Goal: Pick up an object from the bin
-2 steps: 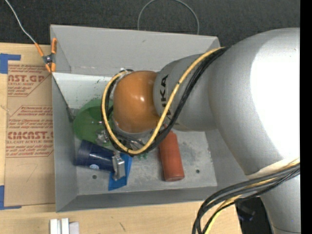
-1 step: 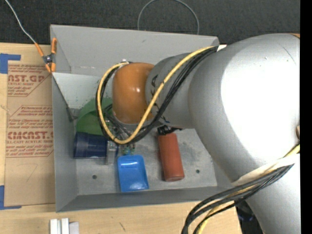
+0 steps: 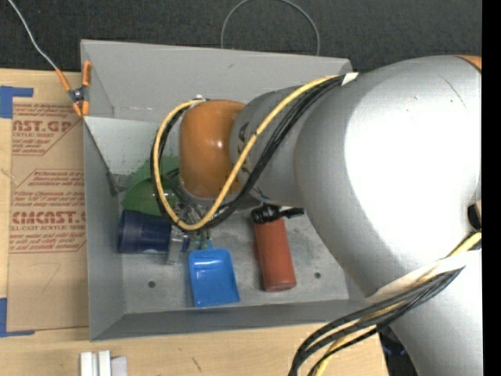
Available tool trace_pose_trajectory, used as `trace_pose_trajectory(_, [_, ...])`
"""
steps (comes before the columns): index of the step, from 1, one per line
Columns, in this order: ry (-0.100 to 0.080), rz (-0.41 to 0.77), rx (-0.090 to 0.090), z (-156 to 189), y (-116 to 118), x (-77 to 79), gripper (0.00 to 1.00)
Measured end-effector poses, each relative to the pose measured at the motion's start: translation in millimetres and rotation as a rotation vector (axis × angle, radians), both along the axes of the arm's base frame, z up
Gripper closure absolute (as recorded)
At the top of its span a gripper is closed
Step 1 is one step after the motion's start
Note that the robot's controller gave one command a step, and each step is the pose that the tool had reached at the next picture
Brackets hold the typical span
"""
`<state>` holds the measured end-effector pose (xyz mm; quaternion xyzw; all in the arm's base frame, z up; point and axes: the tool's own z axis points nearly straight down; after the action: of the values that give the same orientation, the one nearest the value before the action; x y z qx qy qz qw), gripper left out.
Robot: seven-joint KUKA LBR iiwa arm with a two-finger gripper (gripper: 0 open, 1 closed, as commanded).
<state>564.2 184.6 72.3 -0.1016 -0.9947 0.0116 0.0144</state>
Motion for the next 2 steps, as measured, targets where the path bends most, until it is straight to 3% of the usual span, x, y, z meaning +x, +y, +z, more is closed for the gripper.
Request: trace_pose_trajectory(2, [0.003, -0.183, -0.001, 6.4, 4.2, -3.5, 1.0])
